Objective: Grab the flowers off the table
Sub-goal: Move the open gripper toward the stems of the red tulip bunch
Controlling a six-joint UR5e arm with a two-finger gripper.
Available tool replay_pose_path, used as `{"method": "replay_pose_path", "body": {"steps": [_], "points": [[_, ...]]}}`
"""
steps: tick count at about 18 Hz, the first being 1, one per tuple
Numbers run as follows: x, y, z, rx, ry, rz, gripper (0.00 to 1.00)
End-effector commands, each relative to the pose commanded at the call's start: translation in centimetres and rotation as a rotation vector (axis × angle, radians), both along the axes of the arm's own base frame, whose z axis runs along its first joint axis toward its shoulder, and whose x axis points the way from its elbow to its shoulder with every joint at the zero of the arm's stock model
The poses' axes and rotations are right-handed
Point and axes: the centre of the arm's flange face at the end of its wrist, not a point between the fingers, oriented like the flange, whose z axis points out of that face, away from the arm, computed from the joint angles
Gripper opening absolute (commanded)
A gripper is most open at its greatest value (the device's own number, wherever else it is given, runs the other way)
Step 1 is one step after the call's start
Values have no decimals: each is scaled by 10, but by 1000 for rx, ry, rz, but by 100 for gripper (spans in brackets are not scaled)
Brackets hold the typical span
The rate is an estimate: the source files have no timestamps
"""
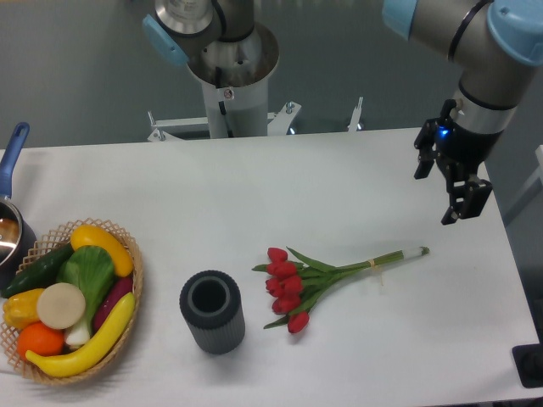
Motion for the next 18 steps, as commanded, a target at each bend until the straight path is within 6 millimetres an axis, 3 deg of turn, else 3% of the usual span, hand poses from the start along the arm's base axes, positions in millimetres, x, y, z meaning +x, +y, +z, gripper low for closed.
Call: {"method": "replay_pose_path", "body": {"steps": [5, 7, 9, 12, 18], "points": [[5, 4, -9, -8, -34, 78, 100], [11, 3, -28, -20, -70, 87, 100], [12, 6, -33, -21, -72, 123, 100], [18, 6, -62, -11, -49, 139, 100], [29, 26, -99, -26, -71, 150, 100]]}}
